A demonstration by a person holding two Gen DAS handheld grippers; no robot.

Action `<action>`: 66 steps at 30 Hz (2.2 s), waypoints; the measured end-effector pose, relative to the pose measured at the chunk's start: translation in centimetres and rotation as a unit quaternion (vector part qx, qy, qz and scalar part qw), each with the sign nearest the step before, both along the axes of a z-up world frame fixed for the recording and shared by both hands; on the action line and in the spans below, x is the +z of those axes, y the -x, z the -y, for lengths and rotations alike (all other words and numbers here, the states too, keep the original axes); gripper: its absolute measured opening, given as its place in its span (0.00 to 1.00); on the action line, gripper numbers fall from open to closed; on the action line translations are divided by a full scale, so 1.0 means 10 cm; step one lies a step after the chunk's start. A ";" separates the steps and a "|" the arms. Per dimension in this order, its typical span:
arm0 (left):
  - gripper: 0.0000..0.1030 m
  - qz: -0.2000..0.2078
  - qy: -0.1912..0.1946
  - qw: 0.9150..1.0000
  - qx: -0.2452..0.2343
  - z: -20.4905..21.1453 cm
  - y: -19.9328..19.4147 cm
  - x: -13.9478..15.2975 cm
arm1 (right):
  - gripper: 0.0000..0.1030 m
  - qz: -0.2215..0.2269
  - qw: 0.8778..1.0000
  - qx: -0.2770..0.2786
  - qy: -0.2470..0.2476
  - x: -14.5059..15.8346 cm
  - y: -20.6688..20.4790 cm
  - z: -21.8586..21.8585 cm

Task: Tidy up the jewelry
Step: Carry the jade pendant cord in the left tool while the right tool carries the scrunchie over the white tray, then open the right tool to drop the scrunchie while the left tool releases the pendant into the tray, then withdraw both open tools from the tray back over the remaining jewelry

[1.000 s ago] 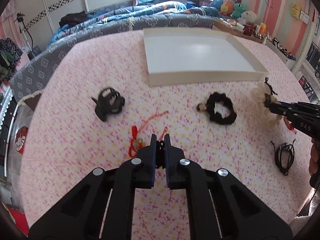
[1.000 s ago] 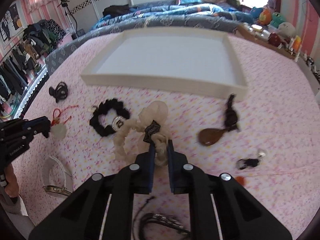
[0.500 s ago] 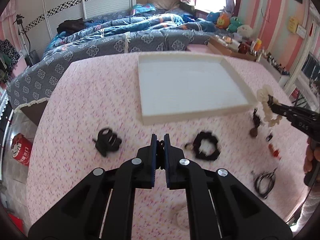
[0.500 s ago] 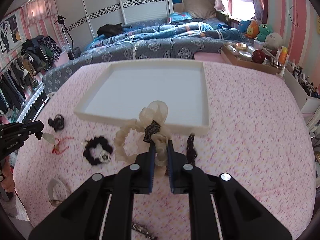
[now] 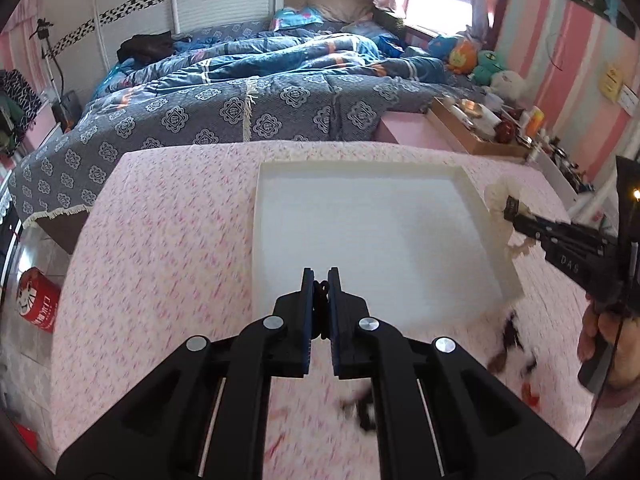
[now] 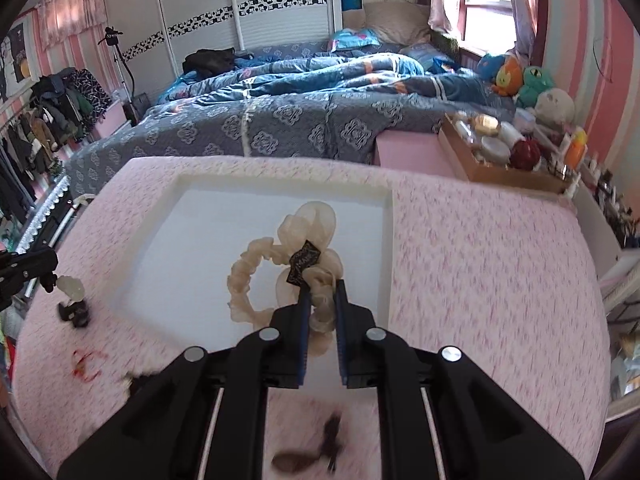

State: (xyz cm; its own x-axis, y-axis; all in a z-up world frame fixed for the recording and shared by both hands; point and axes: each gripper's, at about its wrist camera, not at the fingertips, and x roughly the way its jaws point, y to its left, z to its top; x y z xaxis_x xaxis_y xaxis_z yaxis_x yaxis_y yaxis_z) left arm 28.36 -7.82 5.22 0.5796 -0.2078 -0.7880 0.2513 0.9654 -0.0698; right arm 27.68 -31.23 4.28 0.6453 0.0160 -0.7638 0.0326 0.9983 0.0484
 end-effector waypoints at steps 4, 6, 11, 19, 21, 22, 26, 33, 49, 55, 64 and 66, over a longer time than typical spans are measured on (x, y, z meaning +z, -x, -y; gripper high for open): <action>0.05 0.014 0.006 1.000 0.018 0.13 -0.40 -0.19 | 0.11 -0.001 1.000 -0.015 -0.023 -0.20 -0.35 0.07; 0.05 0.015 0.016 0.999 0.027 0.18 -0.64 -0.31 | 0.11 -0.003 0.999 -0.024 -0.032 -0.32 -0.49 0.09; 0.05 -0.002 0.012 0.999 0.045 0.33 -1.12 -0.55 | 0.11 -0.016 0.997 -0.048 -0.050 -0.59 -0.89 0.14; 0.05 -0.041 0.006 0.997 0.061 0.46 -1.60 -0.89 | 0.11 -0.046 0.994 -0.091 -0.031 -0.84 -1.21 0.24; 0.05 -0.041 0.002 0.997 0.061 0.50 -1.63 -0.93 | 0.11 -0.051 0.994 -0.092 -0.024 -0.86 -1.24 0.24; 0.05 -0.041 0.000 0.997 0.060 0.50 -1.65 -0.95 | 0.11 -0.054 0.994 -0.092 -0.019 -0.89 -1.25 0.24; 0.05 -0.044 -0.006 0.997 0.062 0.48 -1.68 -1.05 | 0.15 -0.059 0.993 -0.097 -0.022 -0.91 -1.25 0.27; 0.05 -0.034 -0.019 0.998 0.056 0.52 -1.61 -1.02 | 0.45 -0.052 0.994 -0.090 -0.026 -0.86 -1.19 0.24; 0.48 0.032 -0.052 0.996 0.063 0.44 -0.92 -0.62 | 0.46 -0.019 0.995 -0.097 -0.025 -0.47 -0.62 0.20; 0.56 0.055 -0.059 0.994 0.067 0.20 -0.38 -0.38 | 0.46 -0.013 0.994 -0.100 -0.029 -0.30 -0.15 0.19; 0.72 0.110 -0.067 0.989 0.071 -0.24 0.68 0.07 | 0.47 0.005 0.995 -0.092 -0.032 0.03 0.89 0.10; 0.76 0.118 -0.067 0.988 0.073 -0.34 0.89 0.12 | 0.50 0.015 0.995 -0.092 -0.031 0.10 1.15 0.08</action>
State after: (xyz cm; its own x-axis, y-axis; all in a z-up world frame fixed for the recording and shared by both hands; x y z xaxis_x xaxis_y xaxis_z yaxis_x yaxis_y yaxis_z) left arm 19.48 -4.43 6.44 0.7666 -0.0114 -0.6421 0.1028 0.9891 0.1053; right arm 16.14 -31.99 5.28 0.6642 -0.0586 -0.7453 0.2127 0.9706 0.1131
